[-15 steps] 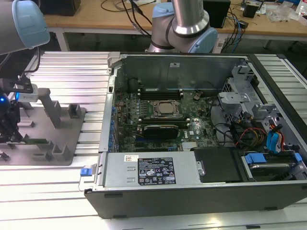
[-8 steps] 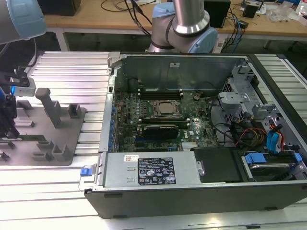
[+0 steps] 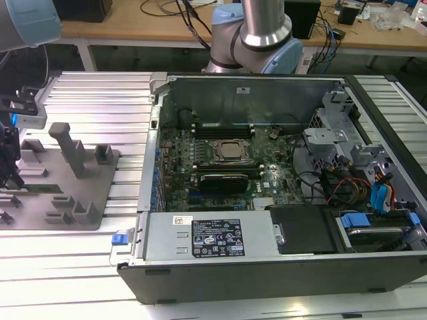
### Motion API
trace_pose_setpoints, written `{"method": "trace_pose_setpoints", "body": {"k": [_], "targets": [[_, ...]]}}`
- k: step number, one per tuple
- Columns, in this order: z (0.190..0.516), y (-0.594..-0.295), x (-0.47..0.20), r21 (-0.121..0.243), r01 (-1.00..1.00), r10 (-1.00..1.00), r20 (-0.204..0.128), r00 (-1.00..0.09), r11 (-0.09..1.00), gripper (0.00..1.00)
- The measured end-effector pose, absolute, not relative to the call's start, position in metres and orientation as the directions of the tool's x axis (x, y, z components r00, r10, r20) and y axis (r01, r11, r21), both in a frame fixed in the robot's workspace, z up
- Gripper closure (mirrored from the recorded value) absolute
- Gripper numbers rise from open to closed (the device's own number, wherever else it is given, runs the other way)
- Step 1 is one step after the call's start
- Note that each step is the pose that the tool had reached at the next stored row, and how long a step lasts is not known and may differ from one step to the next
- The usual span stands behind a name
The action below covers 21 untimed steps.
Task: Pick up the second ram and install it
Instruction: 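Pick up the second ram and move it above second insertion slot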
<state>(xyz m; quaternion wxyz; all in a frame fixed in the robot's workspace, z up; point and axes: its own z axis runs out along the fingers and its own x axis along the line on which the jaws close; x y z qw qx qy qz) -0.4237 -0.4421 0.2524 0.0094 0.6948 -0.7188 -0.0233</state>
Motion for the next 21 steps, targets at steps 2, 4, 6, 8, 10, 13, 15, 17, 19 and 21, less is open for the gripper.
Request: {"method": "trace_pose_setpoints", "body": {"k": [2, 4, 6, 8, 10, 13, 15, 17, 19, 21], "targets": [[0.257, -0.442, -0.424, 0.047, -0.998, -0.999, -0.019, -0.034, 0.033, 0.91], [0.265, -0.442, -0.424, 0.047, -0.998, -0.999, -0.019, -0.034, 0.033, 0.91], [0.271, -0.442, -0.424, 0.046, -0.998, -0.999, -0.019, -0.034, 0.033, 0.91], [0.279, -0.442, -0.424, 0.046, -0.998, -0.999, -0.019, -0.034, 0.033, 0.91], [0.285, -0.442, -0.424, 0.045, -0.998, -0.999, -0.019, -0.034, 0.034, 0.91], [0.291, -0.441, -0.424, 0.045, -0.998, -0.999, -0.019, -0.034, 0.033, 0.91], [0.297, -0.441, -0.424, 0.045, -0.998, -0.999, -0.019, -0.034, 0.033, 0.91], [0.303, -0.441, -0.424, 0.045, -0.998, -0.999, -0.019, -0.034, 0.033, 0.91], [0.308, -0.441, -0.424, 0.044, -0.998, -0.999, -0.019, -0.034, 0.033, 0.91], [0.313, -0.441, -0.424, 0.044, -0.998, -0.999, -0.019, -0.034, 0.033, 0.91]]}}
